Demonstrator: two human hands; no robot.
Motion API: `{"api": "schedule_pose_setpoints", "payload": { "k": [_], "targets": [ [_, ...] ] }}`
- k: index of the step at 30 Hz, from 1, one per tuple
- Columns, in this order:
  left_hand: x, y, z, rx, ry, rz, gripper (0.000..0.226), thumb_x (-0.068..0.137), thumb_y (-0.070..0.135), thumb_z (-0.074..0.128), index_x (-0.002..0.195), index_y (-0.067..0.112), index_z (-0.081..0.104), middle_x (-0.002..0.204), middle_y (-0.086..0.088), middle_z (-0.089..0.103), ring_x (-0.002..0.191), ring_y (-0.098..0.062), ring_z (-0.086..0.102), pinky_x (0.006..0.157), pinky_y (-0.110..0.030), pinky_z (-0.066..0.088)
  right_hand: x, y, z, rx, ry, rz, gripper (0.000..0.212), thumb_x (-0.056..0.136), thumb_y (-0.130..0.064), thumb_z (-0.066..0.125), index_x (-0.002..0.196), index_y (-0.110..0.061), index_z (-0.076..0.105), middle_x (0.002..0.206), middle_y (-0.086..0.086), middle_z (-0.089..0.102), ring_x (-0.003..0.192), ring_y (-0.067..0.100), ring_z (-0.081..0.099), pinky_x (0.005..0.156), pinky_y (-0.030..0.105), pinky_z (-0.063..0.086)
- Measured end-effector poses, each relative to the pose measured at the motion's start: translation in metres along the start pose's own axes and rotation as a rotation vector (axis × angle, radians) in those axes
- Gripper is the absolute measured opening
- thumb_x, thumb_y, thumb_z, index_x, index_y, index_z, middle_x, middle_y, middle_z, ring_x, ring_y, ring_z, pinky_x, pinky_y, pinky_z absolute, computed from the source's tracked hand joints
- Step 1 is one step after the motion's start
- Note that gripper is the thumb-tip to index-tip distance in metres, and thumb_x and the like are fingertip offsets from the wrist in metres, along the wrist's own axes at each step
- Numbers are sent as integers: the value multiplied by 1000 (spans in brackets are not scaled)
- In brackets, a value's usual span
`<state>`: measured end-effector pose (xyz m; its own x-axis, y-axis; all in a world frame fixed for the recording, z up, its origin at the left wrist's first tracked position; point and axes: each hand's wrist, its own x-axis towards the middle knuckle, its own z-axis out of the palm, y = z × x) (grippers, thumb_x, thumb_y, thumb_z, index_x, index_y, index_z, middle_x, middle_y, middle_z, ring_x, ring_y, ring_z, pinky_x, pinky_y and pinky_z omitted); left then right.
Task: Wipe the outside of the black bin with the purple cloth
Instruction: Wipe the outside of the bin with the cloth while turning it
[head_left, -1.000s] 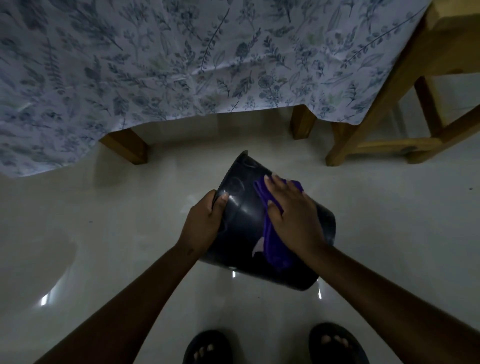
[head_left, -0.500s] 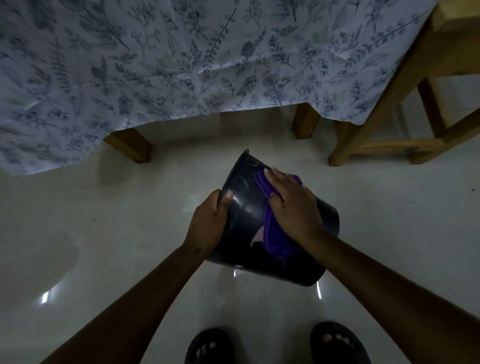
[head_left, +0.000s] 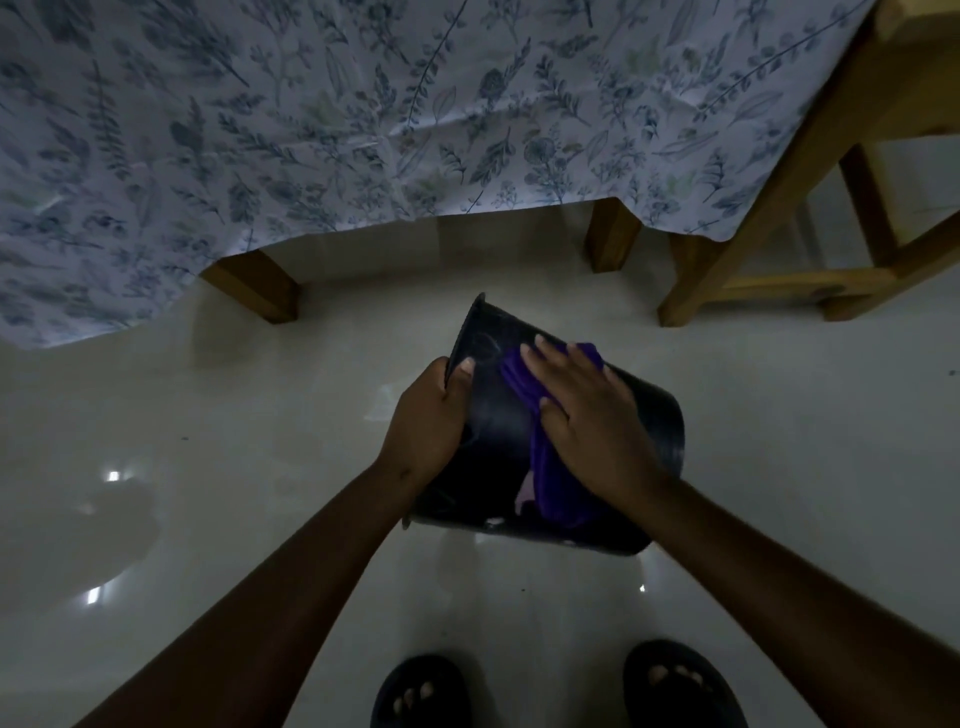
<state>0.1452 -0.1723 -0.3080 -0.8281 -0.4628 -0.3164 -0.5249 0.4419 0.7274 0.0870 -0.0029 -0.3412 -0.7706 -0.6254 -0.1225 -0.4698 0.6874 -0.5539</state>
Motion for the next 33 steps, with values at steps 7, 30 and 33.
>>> {"api": "schedule_pose_setpoints", "payload": {
  "k": [7, 30, 33],
  "targets": [
    [10, 18, -11, -226, -216, -358, 15, 94, 22, 52, 93, 8, 56, 88, -14, 61, 76, -23, 57, 68, -32, 45, -7, 12, 15, 355, -162, 152, 50, 101, -23, 36, 149, -30, 26, 154, -9, 30, 139, 10, 31, 116, 34, 24],
    [-6, -9, -2, 179, -97, 43, 25, 100, 31, 40, 84, 15, 50, 73, 4, 54, 66, -11, 51, 58, -24, 36, -72, -19, 34, -159, -36, -138, 52, 97, -37, 30, 148, -31, 25, 157, -8, 23, 145, 20, 16, 114, 49, 23],
    [0, -7, -1, 161, -102, 45, 25, 100, 31, 40, 86, 14, 51, 83, -4, 58, 75, -20, 54, 66, -28, 36, -96, -12, 40, -254, -91, -389, 51, 96, -39, 37, 146, -35, 29, 157, -11, 21, 146, 22, 14, 112, 48, 21]
  ]
}}
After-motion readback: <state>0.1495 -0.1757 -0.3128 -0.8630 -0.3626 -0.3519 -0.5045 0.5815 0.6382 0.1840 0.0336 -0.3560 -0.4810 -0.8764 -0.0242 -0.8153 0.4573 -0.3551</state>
